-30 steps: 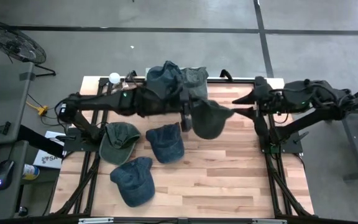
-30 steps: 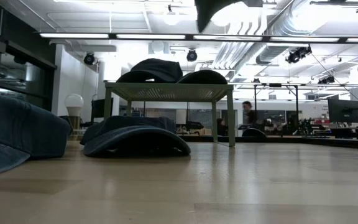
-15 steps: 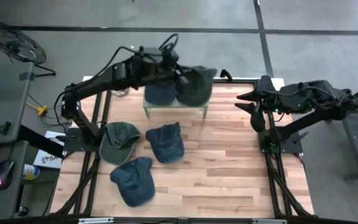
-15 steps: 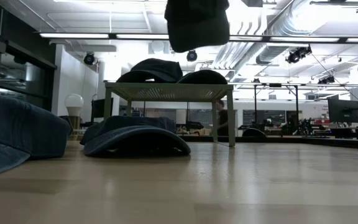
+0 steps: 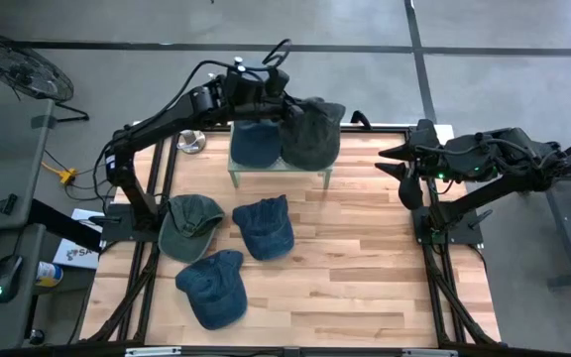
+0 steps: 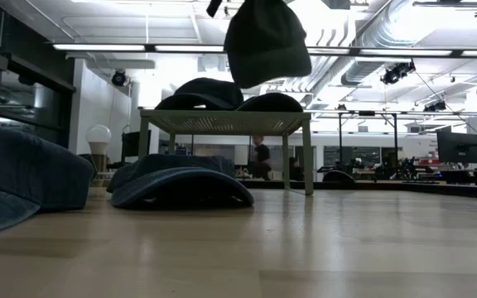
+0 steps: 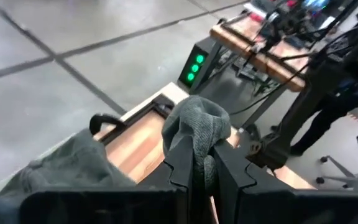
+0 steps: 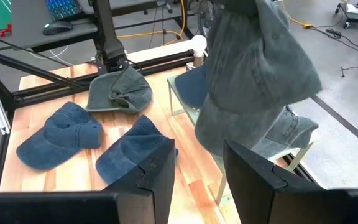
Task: Pick & Place hat
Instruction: Stack the right gray cap on the gray cap on the shelf
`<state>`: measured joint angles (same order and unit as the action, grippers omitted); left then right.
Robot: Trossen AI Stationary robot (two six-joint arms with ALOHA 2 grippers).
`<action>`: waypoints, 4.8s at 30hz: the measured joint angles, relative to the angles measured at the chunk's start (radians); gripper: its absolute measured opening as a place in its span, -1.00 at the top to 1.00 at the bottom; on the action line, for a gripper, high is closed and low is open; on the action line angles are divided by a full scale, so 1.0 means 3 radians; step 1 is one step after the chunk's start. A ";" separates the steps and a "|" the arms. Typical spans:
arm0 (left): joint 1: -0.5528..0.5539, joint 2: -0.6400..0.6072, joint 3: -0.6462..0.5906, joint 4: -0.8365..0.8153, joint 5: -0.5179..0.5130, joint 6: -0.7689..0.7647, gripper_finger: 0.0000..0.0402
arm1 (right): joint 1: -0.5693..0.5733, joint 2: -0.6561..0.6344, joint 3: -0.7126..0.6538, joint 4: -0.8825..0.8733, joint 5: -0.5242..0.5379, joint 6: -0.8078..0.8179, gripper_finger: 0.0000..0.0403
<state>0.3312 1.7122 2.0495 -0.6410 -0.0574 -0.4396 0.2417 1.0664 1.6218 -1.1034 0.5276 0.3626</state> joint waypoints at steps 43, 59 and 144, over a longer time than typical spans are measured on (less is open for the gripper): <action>0.0138 0.0336 0.0209 0.0205 0.0213 -0.0296 0.87 | 0.0000 0.0533 0.0000 0.0030 0.0410 -0.0070 0.36; 0.0300 0.0397 0.0324 -0.0070 -0.0007 -0.0222 0.87 | -0.0281 0.0514 0.0000 0.0071 0.0350 -0.0073 0.36; 0.0332 0.0863 0.0319 0.0208 -0.0668 0.0339 0.05 | -0.1139 0.0020 0.0000 0.0407 -0.1084 -0.0474 0.36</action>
<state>0.4309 1.9713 2.1452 -0.5785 -0.2578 -0.3378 -0.0999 1.0725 1.6218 -0.9814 0.2024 0.2203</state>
